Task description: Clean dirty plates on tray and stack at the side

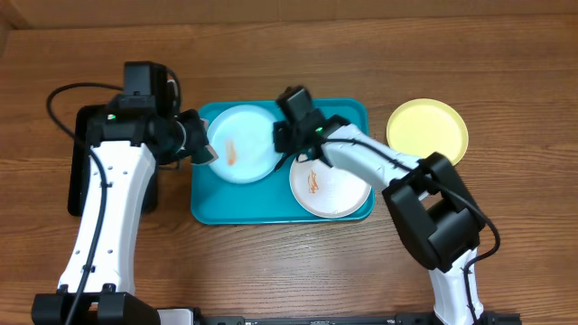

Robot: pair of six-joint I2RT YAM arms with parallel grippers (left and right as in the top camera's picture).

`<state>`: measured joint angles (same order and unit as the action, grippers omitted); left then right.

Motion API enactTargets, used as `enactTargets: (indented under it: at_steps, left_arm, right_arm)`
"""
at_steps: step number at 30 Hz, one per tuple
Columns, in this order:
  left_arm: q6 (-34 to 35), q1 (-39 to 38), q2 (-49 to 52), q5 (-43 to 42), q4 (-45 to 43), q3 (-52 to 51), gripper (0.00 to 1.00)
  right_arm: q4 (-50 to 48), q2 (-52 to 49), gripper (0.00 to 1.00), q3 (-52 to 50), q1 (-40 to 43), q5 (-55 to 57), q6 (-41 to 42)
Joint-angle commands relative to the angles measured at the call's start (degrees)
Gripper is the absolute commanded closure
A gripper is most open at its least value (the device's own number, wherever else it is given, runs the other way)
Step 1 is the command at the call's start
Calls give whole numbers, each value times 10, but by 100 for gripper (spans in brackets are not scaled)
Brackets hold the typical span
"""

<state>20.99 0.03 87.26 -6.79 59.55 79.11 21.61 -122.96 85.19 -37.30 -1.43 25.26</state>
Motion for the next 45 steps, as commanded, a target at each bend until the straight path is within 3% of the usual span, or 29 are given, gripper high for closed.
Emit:
enactTargets:
  at_steps: [1, 9, 14, 15, 16, 22, 36, 38, 40, 45]
  left_arm:
    - [-8, -17, 15, -5, -9, -3, 96]
    - [0, -47, 95, -8, -9, -3, 96]
    - [0, -68, 146, -7, -18, -3, 96]
    - [0, -69, 155, -7, -22, -3, 96]
    - [3, -69, 162, -7, -26, -3, 96]
    - [37, -69, 184, -5, -34, -3, 96]
    - [48, -69, 184, -3, -35, -3, 96]
    - [48, -69, 184, -3, -35, -3, 96]
    - [52, -69, 184, -3, -35, -3, 96]
    - [69, -70, 184, -3, -35, -3, 96]
  right_arm:
    - [18, -6, 96, 19, -22, -1, 11]
    - [90, -6, 96, 31, -26, -2, 66]
    - [96, -6, 87, 31, -26, -3, 78]
    - [94, -6, 82, 31, -26, -2, 77]
    - [90, -6, 74, 31, -26, -1, 67]
    - [35, -6, 64, 31, -25, -1, -112]
    - [53, -6, 71, 3, -25, -2, -116]
    - [50, -6, 76, 3, -25, -1, -108]
    - [49, -6, 87, 3, -25, -1, -93]
    - [47, -6, 95, 3, -25, -1, -69]
